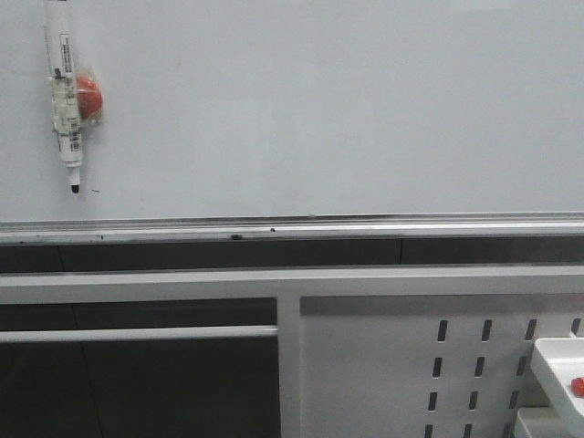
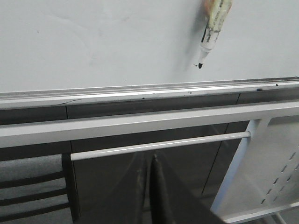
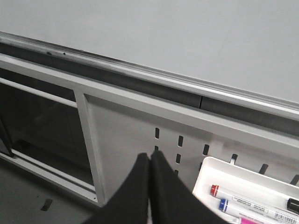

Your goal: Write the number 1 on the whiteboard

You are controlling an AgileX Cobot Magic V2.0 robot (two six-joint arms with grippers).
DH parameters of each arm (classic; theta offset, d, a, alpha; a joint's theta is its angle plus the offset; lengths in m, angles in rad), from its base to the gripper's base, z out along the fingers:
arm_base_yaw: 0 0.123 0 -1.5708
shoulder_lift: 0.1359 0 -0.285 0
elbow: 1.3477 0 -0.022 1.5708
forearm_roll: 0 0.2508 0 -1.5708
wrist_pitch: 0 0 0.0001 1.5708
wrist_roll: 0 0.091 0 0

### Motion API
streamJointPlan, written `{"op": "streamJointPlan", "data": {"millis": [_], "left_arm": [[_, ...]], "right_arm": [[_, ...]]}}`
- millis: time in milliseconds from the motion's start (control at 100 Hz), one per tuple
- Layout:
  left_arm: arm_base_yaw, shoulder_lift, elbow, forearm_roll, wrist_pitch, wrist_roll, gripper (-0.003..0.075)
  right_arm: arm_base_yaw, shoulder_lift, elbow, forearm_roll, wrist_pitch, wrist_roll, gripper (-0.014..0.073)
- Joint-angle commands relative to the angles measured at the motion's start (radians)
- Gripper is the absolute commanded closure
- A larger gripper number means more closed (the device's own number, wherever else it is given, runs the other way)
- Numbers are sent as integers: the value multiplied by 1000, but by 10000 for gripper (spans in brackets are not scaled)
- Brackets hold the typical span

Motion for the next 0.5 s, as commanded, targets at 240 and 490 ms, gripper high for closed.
{"op": "streamJointPlan", "data": {"millis": [240, 490], "left_arm": [[2, -22, 35, -15, -48, -11, 740], [2, -22, 35, 9, -65, -11, 740]], "right_arm": [[-8, -23, 13, -3, -39, -6, 652], [-8, -23, 13, -96, -251, -6, 652]]}}
